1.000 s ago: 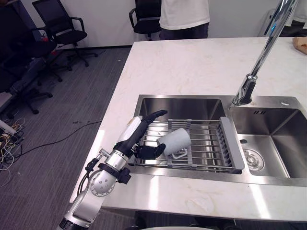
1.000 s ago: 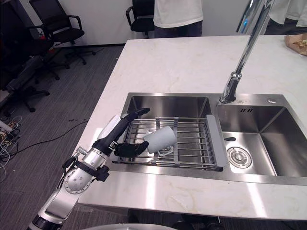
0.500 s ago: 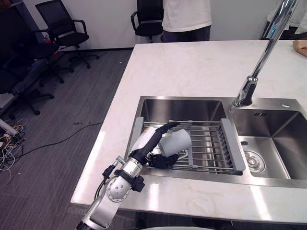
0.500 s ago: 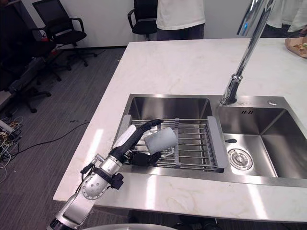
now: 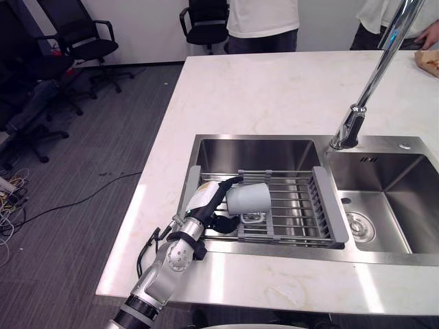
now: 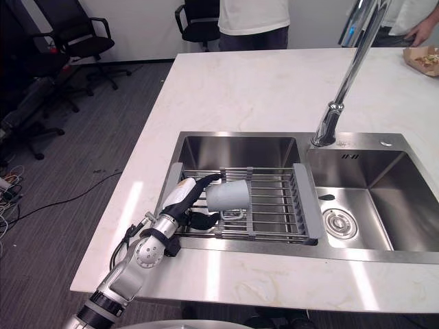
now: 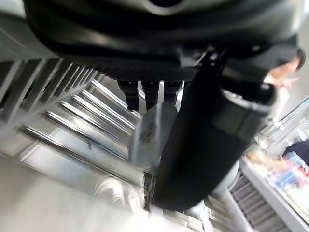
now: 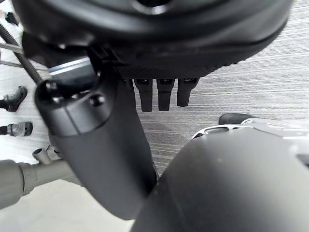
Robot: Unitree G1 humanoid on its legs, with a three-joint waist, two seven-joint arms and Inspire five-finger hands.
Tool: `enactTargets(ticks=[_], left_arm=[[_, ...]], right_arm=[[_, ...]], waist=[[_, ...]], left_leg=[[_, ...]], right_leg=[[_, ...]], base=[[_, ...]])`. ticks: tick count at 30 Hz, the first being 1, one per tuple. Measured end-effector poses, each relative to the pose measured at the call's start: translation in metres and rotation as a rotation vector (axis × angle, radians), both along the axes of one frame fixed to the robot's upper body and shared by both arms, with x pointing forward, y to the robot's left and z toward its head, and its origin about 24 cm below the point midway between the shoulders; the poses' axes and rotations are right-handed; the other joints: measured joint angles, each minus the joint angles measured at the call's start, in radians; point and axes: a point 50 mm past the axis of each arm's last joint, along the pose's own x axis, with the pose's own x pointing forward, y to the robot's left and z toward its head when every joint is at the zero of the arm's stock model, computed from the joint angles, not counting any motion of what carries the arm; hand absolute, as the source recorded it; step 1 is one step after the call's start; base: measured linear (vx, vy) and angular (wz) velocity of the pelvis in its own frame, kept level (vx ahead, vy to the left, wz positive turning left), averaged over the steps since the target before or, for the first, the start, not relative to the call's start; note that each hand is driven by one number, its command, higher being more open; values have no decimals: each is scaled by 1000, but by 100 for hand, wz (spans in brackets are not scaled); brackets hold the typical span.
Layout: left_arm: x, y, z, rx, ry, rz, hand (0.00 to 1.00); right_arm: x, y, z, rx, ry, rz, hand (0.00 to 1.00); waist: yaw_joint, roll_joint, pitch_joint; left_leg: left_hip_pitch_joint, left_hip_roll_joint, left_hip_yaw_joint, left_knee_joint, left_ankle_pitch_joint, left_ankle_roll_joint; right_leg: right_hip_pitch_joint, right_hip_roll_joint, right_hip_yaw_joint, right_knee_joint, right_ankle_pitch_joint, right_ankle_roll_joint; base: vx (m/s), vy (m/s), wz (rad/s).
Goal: Walk over to the sink, pick up the cup, carry it to the dishwasher, place the cup inside the dishwasher, then close the dishwasher door
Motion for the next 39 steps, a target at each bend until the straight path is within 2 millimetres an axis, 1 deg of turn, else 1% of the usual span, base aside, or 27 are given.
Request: enactTargets(ticks=[2, 3, 6, 7, 8, 9, 12, 15, 17, 19, 20, 21, 22, 23, 24, 25, 26, 28, 29, 31, 34, 39], left_arm=[[3, -1, 0, 21, 10, -18, 90], [5, -1, 1, 38, 5, -27, 30], [11, -1, 5, 96, -3, -69, 30], [14, -2, 8, 101, -13, -76, 30], [15, -3, 9, 101, -17, -77, 30], [16, -3, 10, 103, -22, -79, 30], [17, 1, 12, 118, -29, -79, 30], [17, 1, 12, 104, -29, -75, 30], [17, 1, 13, 66, -24, -68, 30], [16, 2, 13, 36, -22, -57, 30], [14, 3, 14, -43, -17, -28, 30], [14, 4, 15, -77, -18, -10, 30], [15, 8, 19, -155, -24, 36, 30], [14, 14, 26, -274, -39, 99, 30], [12, 16, 29, -319, -47, 120, 30], [8, 21, 35, -422, -60, 153, 30], [6, 23, 37, -460, -64, 162, 30], [-4, 29, 45, -621, -73, 192, 30], [-6, 28, 46, -662, -73, 195, 30], [-14, 27, 54, -826, -69, 197, 30], [-17, 20, 61, -969, -63, 181, 30], [-24, 13, 64, -1090, -35, 159, 30]], right_arm=[[4, 0, 1, 2, -8, 0, 90], [7, 0, 1, 3, -14, 2, 90], [11, 0, 2, 6, -21, 6, 90], [12, 0, 2, 6, -25, 6, 90], [12, 0, 2, 6, -25, 7, 90], [11, 0, 2, 5, -22, 6, 90], [10, 0, 2, 5, -19, 5, 90], [9, 0, 2, 5, -18, 2, 90], [10, 0, 2, 6, -21, -4, 90], [11, 0, 2, 6, -24, -5, 90], [11, 1, 2, 7, -26, -10, 90], [11, 2, 2, 7, -26, -11, 90], [11, 3, 2, 8, -28, -13, 90], [12, 4, 2, 15, -31, -20, 90], [12, 5, 2, 19, -33, -26, 90], [12, 5, 2, 25, -36, -43, 90], [12, 5, 2, 25, -36, -45, 90], [13, 4, 2, 25, -40, -52, 90], [14, 4, 2, 24, -43, -53, 90], [19, 4, 5, 21, -72, -52, 90], [22, 1, 8, 26, -100, -96, 90], [15, -3, 8, 27, -105, -173, 90]], waist=[[0, 1, 3], [0, 2, 7], [-1, 1, 20], [-2, 7, 27], [-2, 6, 30], [-2, 7, 31], [-3, 7, 30], [-3, 6, 31], [-2, 5, 32], [-2, 3, 33], [-2, -1, 35], [-2, -3, 36], [-3, -8, 40], [-3, -16, 44], [-3, -18, 45], [-2, -19, 46], [-2, -19, 46], [0, -19, 46], [1, -19, 46], [6, -18, 45], [3, -18, 44], [1, -17, 41]], left_leg=[[0, 2, 4, 0, 0, 0], [0, 3, 7, 0, 0, 0], [-2, 4, 6, 0, 1, -1], [-3, 5, 6, -1, 0, -3], [-5, 5, 5, -1, -1, -5], [-13, 7, 4, 0, 0, -5], [-20, 8, 3, 0, 3, -3], [-20, 6, 2, 0, 4, -2], [-20, 3, 2, 0, 10, 6], [-20, 2, 2, 0, 10, 6], [-20, 2, 4, 1, 10, 6], [-20, 2, 5, 1, 10, 6], [-19, 3, 8, 3, 10, 6], [-15, 4, 17, 4, 10, 5], [-14, 4, 21, 4, 9, 4], [-12, 5, 31, 5, 7, 3], [-10, 5, 34, 5, 6, 2], [0, 7, 51, 5, 2, -1], [2, 10, 61, 5, 1, -2], [8, 18, 95, 5, -7, -7], [13, 23, 130, 5, -15, -7], [20, 26, 183, 3, -21, -4]], right_leg=[[0, 2, 3, -8, 7, -1], [0, 4, 6, -13, 12, -1], [0, 5, 6, -15, 16, -1], [-1, 5, 6, -16, 18, -2], [-2, 5, 6, -18, 19, -4], [-7, 5, 6, -24, 19, -9], [-12, 5, 6, -27, 24, -8], [-12, 5, 5, -27, 31, -2], [-12, 5, 5, -29, 35, 1], [-12, 5, 6, -30, 35, 2], [-12, 5, 8, -31, 37, 2], [-12, 5, 9, -32, 38, 2], [-12, 6, 13, -33, 39, 2], [-13, 6, 23, -34, 40, 2], [-15, 7, 28, -34, 40, 2], [-16, 7, 38, -35, 43, 2], [-16, 7, 42, -36, 43, 2], [-16, 8, 65, -42, 47, 3], [-17, 9, 76, -42, 49, 2], [-32, 16, 114, -43, 58, 1], [-49, 21, 150, -42, 69, 2], [-88, 23, 208, -18, 76, 5]], base=[[-25, 10, -6], [-46, 17, -6], [-54, 20, -1], [-55, 24, 1], [-50, 25, 1], [-32, 19, 0], [0, 0, 0], [0, 0, 0], [0, 0, 0], [0, 0, 0], [13, 9, -3], [28, 12, -6], [34, 9, -14], [43, 10, -18], [47, 6, -24], [44, 4, -19], [60, 6, -23], [54, 6, -27], [35, 4, -39], [13, 6, -44], [-11, 16, -38], [-34, 29, -35]])
